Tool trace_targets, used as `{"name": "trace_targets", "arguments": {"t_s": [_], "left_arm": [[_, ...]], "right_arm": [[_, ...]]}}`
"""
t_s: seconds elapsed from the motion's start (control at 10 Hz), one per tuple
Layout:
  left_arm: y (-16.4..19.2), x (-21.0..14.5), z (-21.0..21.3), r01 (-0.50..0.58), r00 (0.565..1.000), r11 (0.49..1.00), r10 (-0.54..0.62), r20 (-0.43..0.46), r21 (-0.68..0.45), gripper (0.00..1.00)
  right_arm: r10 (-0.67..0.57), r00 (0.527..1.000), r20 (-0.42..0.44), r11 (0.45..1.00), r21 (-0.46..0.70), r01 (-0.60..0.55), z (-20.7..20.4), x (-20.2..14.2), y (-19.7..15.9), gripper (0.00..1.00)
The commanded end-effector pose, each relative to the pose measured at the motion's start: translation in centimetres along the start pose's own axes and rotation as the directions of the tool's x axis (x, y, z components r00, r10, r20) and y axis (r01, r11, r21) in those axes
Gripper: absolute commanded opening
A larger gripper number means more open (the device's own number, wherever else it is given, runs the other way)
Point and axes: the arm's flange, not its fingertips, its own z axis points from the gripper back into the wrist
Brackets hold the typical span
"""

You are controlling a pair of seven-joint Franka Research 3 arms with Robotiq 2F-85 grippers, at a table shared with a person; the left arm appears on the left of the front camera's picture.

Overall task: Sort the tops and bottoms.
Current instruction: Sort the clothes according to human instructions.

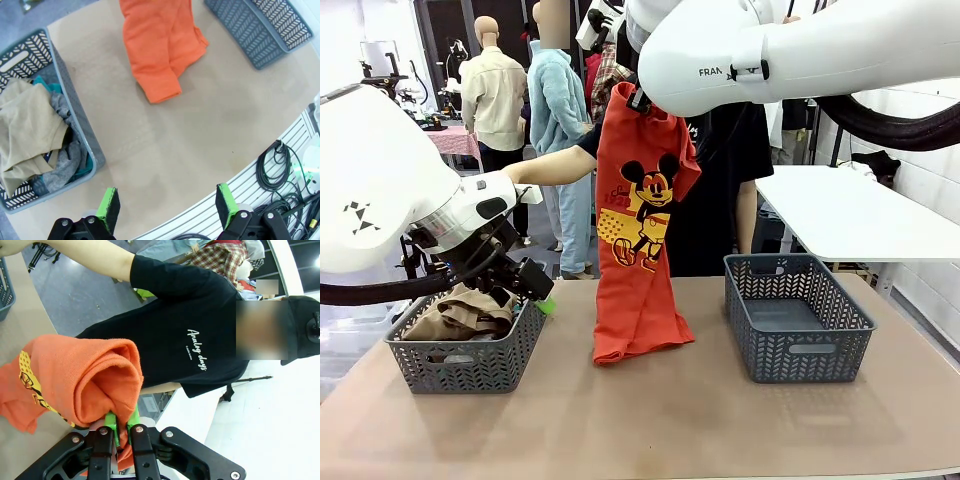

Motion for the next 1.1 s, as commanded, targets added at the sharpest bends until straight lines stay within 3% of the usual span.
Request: {"name": "trace_targets", "arguments": {"t_s": [0.0,0.4,0.6,1.0], "left_arm": [[0.0,-0.1,0.0,-0.001,1.0,1.0,0.001,-0.003,-0.006,1.0],[0.0,0.0,0.0,0.0,1.0,1.0,0.0,0.0,0.0,1.0],[1.1,-0.2,2.1,0.021,1.0,0.998,-0.021,-0.008,-0.054,1.0],[6.2,-1.2,9.1,0.076,0.997,0.991,-0.074,-0.018,0.109,1.0]], "right_arm": [[0.001,1.0,0.001,1.0,-0.011,-0.001,0.3,0.0,-0.3,0.0],[0.001,1.0,0.001,1.0,-0.011,-0.001,0.3,0.0,-0.3,0.0],[0.001,1.0,0.001,1.0,-0.011,-0.001,0.3,0.0,-0.3,0.0],[0.001,1.0,0.001,1.0,-0.011,-0.001,0.3,0.0,-0.3,0.0]]}}
